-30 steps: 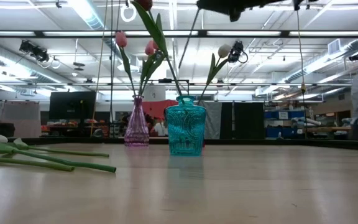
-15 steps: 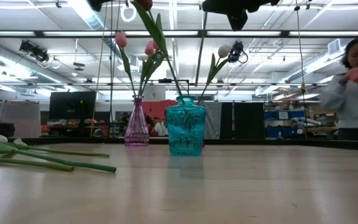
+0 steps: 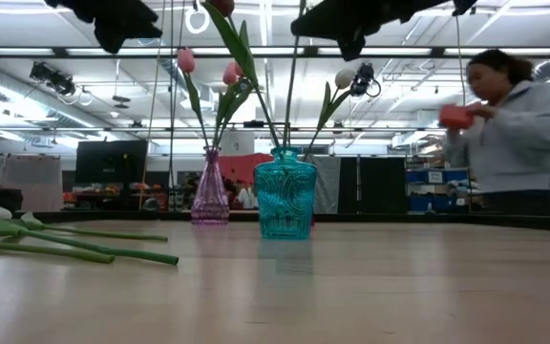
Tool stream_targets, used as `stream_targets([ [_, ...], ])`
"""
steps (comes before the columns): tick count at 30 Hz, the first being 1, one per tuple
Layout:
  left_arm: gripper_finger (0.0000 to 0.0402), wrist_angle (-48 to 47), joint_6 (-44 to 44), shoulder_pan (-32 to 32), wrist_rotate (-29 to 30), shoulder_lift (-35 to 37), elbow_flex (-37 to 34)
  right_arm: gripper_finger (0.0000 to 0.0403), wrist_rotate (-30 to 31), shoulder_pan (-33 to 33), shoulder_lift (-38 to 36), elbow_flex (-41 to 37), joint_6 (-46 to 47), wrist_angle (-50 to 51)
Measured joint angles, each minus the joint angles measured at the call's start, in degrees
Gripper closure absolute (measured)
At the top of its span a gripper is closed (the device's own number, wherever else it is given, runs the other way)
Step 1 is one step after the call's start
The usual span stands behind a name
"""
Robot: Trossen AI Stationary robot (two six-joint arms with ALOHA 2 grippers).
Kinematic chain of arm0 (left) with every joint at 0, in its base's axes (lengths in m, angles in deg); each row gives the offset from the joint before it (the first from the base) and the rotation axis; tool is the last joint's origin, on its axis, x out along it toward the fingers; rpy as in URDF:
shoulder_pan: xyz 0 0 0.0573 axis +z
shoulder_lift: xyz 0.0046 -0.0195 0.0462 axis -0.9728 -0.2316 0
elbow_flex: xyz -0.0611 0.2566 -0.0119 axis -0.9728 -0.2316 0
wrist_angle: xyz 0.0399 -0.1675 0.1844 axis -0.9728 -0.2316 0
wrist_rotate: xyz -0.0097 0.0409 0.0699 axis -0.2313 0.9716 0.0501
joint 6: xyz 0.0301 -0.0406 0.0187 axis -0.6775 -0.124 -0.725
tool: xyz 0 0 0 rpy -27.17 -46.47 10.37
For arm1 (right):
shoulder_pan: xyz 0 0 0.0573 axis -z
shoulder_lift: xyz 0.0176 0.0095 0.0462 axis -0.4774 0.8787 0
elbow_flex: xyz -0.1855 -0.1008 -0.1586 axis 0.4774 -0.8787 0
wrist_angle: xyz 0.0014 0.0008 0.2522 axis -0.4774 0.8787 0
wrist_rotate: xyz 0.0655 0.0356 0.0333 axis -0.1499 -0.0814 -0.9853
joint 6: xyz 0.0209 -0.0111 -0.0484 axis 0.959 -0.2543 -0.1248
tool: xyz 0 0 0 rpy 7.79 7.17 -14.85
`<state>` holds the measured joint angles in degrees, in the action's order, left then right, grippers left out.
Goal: Sort flowers into vase by color
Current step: Put the top red flower into the blue vase, then put the top white flower into the red vase
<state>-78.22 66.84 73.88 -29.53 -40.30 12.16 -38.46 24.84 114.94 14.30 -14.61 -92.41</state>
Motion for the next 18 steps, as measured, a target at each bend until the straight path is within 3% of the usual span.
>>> stream_targets([
  [10, 0.0232, -7.7, 9.2, -1.5, -3.4, -1.5, -6.5, 0.0389, 0.4, 0.5, 6.9, 0.0, 1.6, 2.7],
  [18, 0.0232, -7.3, 13.5, -1.6, -7.7, -6.3, -10.9, 0.0311, 0.4, 0.5, 3.4, 0.0, 1.9, 8.6],
])
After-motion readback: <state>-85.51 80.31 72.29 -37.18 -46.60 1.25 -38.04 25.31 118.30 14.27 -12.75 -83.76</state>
